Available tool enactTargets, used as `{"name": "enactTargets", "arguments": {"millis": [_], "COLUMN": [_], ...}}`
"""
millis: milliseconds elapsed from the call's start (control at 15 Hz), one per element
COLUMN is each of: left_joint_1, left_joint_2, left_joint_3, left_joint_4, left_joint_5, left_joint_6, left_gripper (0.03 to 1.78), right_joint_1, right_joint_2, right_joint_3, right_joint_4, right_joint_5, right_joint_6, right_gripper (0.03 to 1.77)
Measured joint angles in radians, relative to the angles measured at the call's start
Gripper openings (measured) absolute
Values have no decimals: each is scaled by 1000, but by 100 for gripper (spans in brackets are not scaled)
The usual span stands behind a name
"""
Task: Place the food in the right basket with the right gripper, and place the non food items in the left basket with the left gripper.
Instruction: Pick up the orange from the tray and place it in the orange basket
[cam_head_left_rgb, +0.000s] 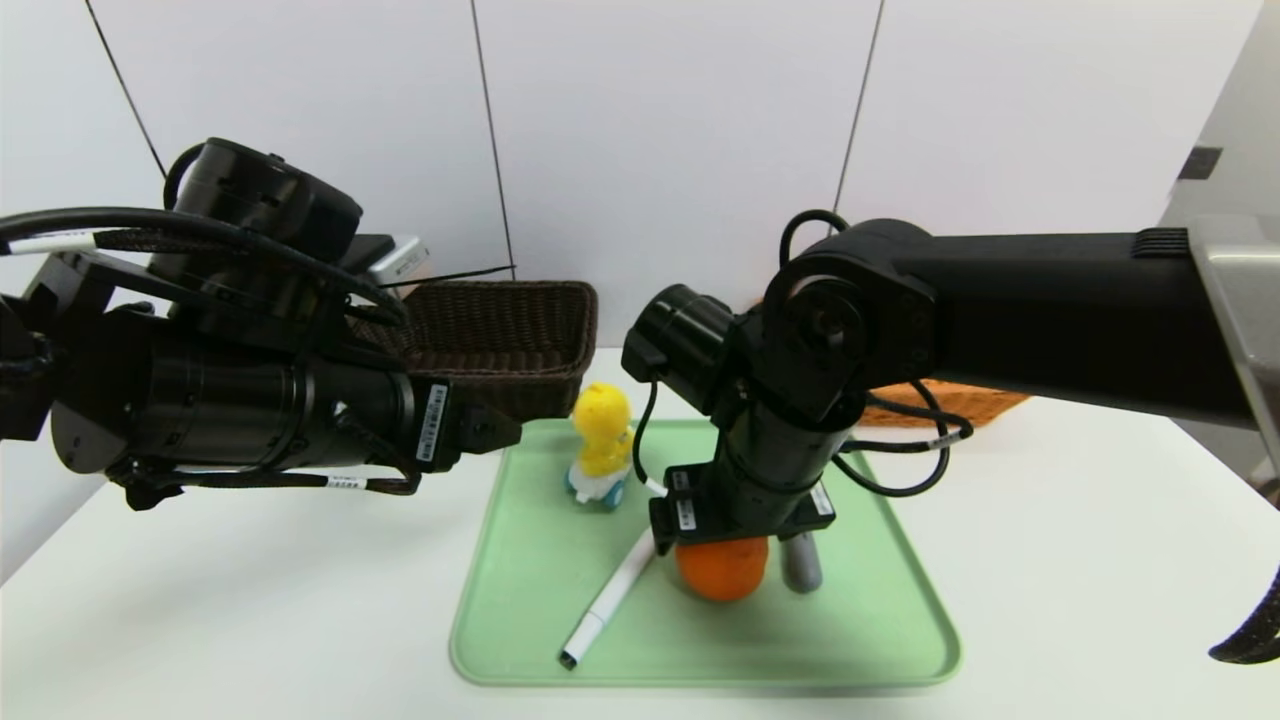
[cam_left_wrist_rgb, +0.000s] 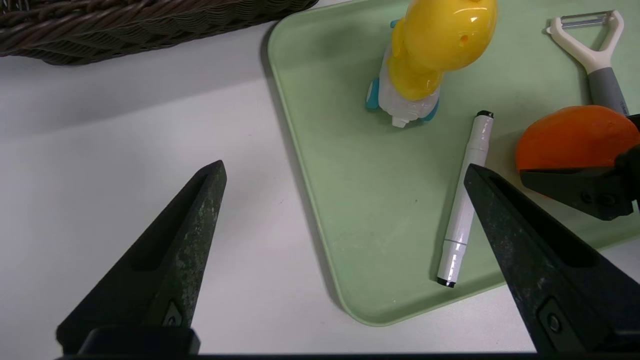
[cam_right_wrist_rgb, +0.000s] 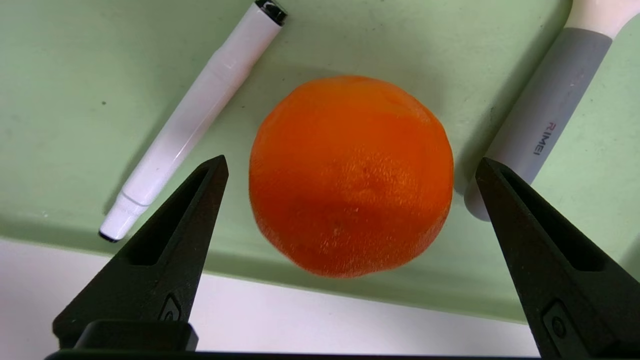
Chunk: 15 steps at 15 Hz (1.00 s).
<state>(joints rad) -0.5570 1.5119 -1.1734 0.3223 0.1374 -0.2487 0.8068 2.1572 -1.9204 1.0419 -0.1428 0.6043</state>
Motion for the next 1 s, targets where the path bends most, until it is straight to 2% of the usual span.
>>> {"name": "enactTargets", "arguments": {"millis": [400, 467, 600, 667, 1000], "left_joint_1": [0, 0, 0, 0, 0], "left_joint_2": [11, 13, 17, 18, 18], "left_joint_3": [-2, -2, -2, -2, 0], "left_joint_4": [1, 0, 0, 0, 3], "left_joint_5": [-3, -4, -5, -5, -9], "left_joint_6": [4, 3, 3, 2, 0], "left_gripper": [169, 169, 169, 169, 169], "right_joint_1": [-10, -12, -16, -17, -19], "right_joint_2": [36, 38, 43, 46, 45], "right_joint_3": [0, 0, 0, 0, -8], "right_joint_4": [-1, -2, -2, -2, 2], "right_joint_5": [-1, -1, 1, 5, 12], "right_joint_6": [-5, -3, -3, -3, -7], "right_gripper": [171, 162, 129, 122, 118]}}
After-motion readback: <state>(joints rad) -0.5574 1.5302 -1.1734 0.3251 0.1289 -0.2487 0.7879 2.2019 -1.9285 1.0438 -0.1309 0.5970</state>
